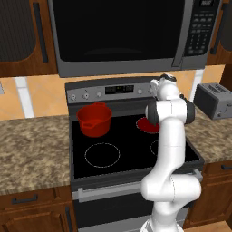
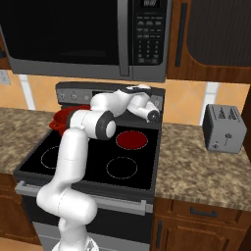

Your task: Turn off the rear right burner of the stove.

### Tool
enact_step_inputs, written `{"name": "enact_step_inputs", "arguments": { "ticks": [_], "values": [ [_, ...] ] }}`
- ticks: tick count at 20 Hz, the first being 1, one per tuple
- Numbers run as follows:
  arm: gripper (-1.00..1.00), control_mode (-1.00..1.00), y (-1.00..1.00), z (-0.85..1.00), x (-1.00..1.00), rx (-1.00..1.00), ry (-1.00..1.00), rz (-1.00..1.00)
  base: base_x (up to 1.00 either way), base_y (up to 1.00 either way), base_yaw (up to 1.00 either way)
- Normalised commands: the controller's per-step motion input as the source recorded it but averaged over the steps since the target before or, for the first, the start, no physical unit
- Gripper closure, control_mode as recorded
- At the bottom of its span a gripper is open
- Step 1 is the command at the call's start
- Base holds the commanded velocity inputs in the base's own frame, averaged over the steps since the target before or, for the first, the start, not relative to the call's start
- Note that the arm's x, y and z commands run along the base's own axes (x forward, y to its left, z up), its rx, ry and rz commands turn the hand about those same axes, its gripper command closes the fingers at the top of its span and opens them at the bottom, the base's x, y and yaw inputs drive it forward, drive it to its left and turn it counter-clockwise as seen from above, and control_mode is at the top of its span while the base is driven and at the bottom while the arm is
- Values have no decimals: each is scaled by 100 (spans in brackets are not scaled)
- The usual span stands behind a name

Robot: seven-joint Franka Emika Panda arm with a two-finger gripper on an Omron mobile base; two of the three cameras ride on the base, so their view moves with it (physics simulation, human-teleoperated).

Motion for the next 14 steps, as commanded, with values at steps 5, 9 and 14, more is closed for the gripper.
{"name": "enact_step_inputs", "arguments": {
  "ticks": [5, 9, 14],
  "values": [
    [100, -100, 0, 0, 0, 0, 0, 0, 0, 0, 0],
    [100, -100, 0, 2, 0, 5, 0, -3, 0, 0, 0],
    [100, -100, 0, 6, 0, 13, 0, -7, 0, 0, 0]
  ]
}}
